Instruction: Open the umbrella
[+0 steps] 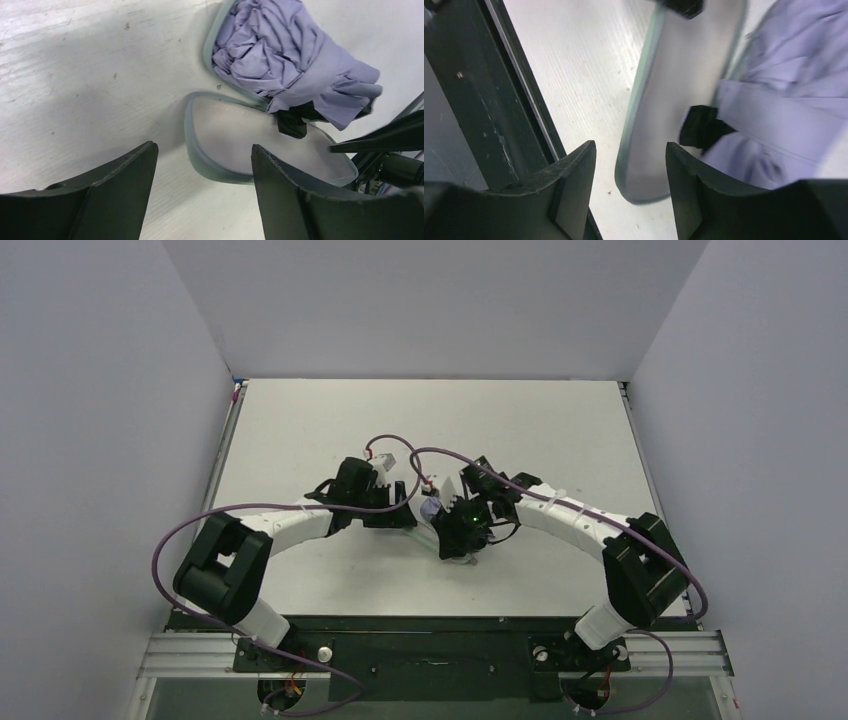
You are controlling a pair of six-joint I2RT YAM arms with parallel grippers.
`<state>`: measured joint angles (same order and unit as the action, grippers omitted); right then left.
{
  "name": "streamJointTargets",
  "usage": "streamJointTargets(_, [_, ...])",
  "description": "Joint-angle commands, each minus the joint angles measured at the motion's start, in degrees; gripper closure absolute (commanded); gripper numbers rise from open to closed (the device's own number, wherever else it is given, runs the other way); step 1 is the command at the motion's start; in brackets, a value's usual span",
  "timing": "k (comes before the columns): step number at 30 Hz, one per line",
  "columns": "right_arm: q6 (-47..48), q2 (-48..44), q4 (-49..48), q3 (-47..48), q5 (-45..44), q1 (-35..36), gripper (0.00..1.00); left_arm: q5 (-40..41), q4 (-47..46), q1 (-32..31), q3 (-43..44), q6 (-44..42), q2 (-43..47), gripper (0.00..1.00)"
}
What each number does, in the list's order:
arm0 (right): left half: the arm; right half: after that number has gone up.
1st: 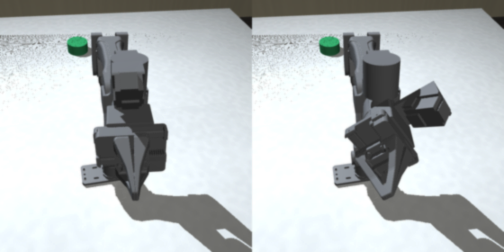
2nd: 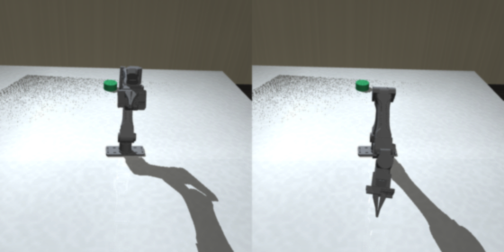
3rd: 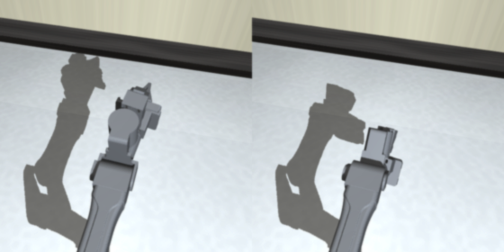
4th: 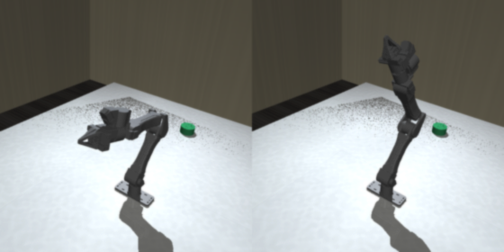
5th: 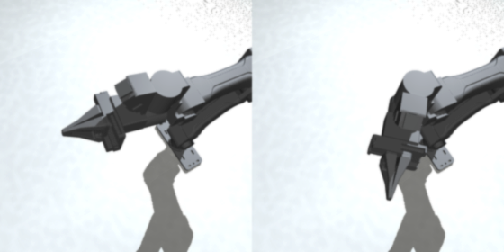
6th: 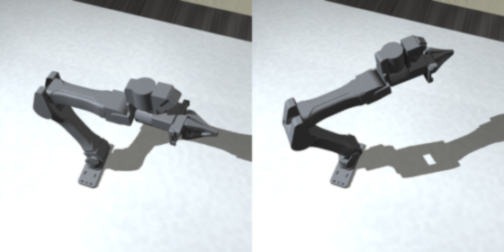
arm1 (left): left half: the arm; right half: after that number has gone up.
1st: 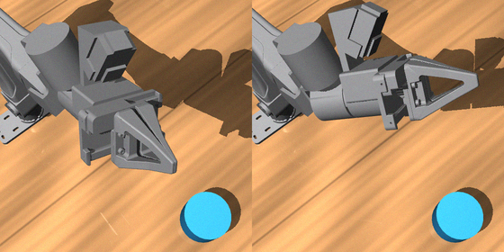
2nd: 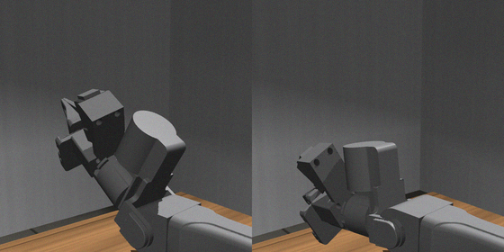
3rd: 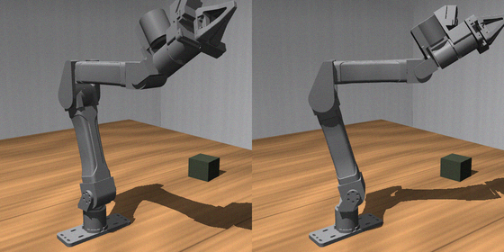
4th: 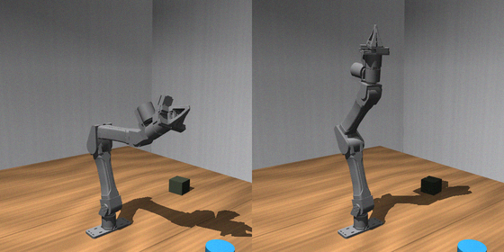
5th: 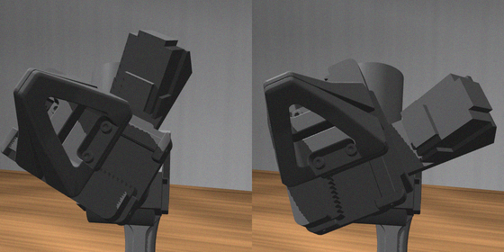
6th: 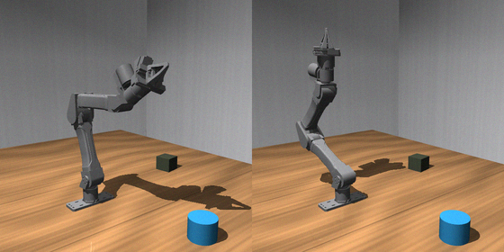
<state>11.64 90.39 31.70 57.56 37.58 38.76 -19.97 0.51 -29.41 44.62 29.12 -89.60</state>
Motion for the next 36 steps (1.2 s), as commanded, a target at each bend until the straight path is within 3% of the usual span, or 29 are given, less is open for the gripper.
streamJointTargets(1, [-3.56,-5.70,-0.50,5.50,1.43,-3.97,0.50,2.89,3.13,0.77,0.37,0.15,-0.35,0.36])
streamJointTargets(5, [-6.42,-5.98,-2.38,6.92,-6.70,-5.95,0.52,2.44,2.92,1.17,0.47,0.54,-3.06,0.56])
streamJointTargets(7, [-6.59,-5.40,-3.36,7.04,-12.90,-5.65,0.50,2.42,2.95,1.31,1.19,0.46,-3.89,0.58])
streamJointTargets(13, [-5.85,-3.58,-4.81,6.08,-23.84,-1.85,0.35,1.96,3.13,1.64,1.78,0.67,-4.44,0.58])
streamJointTargets(21, [-5.66,1.72,-9.21,4.61,-36.04,2.94,0.31,1.87,3.12,2.39,1.08,0.76,-4.05,0.58])
streamJointTargets(27, [-6.01,5.65,-11.00,3.48,-39.45,4.65,0.32,0.62,2.49,4.97,0.41,2.69,-4.57,0.58])
streamJointTargets(33, [-7.78,10.91,-10.35,4.23,-38.20,5.45,0.38,-0.51,1.87,6.53,0.48,3.25,-4.68,0.58])
streamJointTargets(35, [-8.60,12.05,-9.94,4.84,-38.12,5.39,0.46,-0.68,1.74,6.84,0.48,3.11,-4.32,0.57])
streamJointTargets(36, [-8.99,12.20,-9.88,5.04,-38.14,5.19,0.55,-0.62,1.76,7.18,0.52,2.84,-4.11,0.56])
